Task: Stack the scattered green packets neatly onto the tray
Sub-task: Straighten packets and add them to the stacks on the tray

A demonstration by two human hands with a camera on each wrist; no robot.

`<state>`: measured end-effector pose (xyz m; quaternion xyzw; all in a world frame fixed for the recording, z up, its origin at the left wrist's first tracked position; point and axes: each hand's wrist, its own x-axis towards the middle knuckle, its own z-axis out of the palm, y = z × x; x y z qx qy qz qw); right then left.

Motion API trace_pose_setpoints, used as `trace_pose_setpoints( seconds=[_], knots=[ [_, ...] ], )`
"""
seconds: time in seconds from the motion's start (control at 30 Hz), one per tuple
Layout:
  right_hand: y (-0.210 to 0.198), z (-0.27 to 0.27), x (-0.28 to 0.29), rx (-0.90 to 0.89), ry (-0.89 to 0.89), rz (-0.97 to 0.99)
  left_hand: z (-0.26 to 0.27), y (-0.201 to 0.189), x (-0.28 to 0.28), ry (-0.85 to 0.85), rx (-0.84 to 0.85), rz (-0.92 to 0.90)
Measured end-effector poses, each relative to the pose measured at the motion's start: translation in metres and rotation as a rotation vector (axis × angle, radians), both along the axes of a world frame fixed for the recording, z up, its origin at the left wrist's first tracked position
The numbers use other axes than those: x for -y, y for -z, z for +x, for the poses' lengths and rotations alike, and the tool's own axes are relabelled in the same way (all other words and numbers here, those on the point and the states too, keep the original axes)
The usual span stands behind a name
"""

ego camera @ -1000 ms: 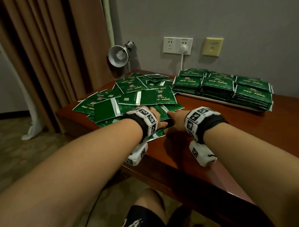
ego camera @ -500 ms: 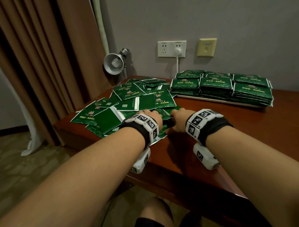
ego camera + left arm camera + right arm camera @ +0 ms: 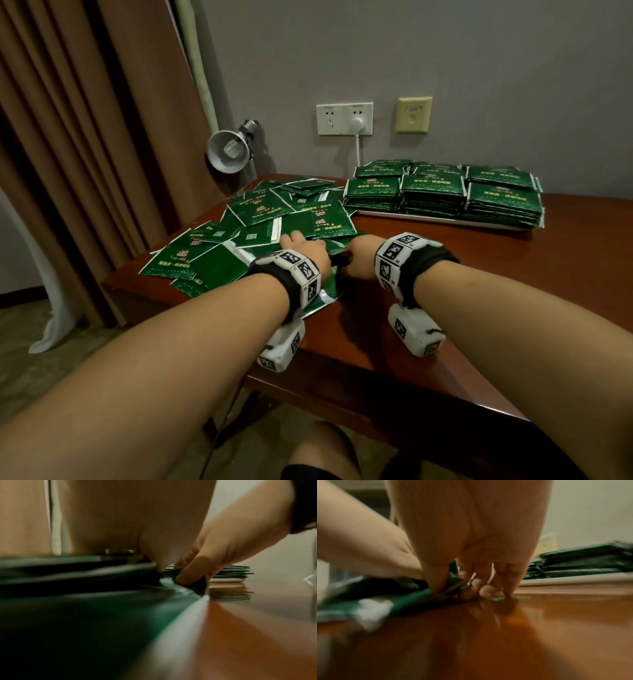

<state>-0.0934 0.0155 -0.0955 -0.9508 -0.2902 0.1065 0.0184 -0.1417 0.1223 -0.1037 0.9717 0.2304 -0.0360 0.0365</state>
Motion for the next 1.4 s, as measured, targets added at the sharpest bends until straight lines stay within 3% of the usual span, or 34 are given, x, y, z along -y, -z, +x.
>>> trace_pose_setpoints(
  seconds=[0.1, 0.27, 0.43, 0.53, 0.77, 0.9, 1.03, 1.1, 1.2, 1.27, 1.33, 1.4],
  knots=[
    [-0.014, 0.002, 0.026, 0.031, 0.044, -0.009, -0.006, -0.018, 0.006, 0.127, 0.213, 0.023],
    [-0.049, 0.012, 0.096, 0.112, 0.234, 0.131, -0.009, -0.049, 0.037, 0.313, 0.501, -0.350],
    [-0.078, 0.004, 0.152, 0.186, 0.349, 0.304, 0.000, -0.054, 0.066, 0.247, 0.703, -0.644],
    [-0.076, -0.003, 0.172, 0.181, 0.372, 0.248, 0.002, -0.049, 0.075, 0.180, 0.720, -0.777],
    [-0.036, -0.010, 0.187, 0.029, 0.267, -0.095, 0.000, -0.036, 0.076, -0.017, 0.474, -0.628],
    [-0.021, -0.011, 0.184, -0.020, 0.255, -0.087, -0.002, -0.029, 0.078, 0.071, 0.349, -0.434],
    [-0.011, -0.008, 0.180, 0.012, 0.245, -0.036, -0.004, -0.028, 0.076, 0.194, 0.312, -0.364],
    [-0.006, -0.007, 0.176, 0.016, 0.237, -0.019, -0.006, -0.029, 0.074, 0.296, 0.348, -0.312],
    [-0.005, -0.007, 0.171, 0.029, 0.217, -0.064, -0.009, -0.034, 0.071, 0.444, 0.533, -0.271],
    [-0.010, -0.009, 0.169, 0.016, 0.207, -0.118, -0.009, -0.041, 0.069, 0.485, 0.645, -0.326],
    [-0.013, -0.010, 0.169, -0.011, 0.200, -0.128, -0.007, -0.051, 0.067, 0.431, 0.742, -0.521],
    [-0.012, -0.011, 0.168, -0.028, 0.211, -0.096, -0.006, -0.060, 0.067, 0.333, 0.734, -0.751]
  ],
)
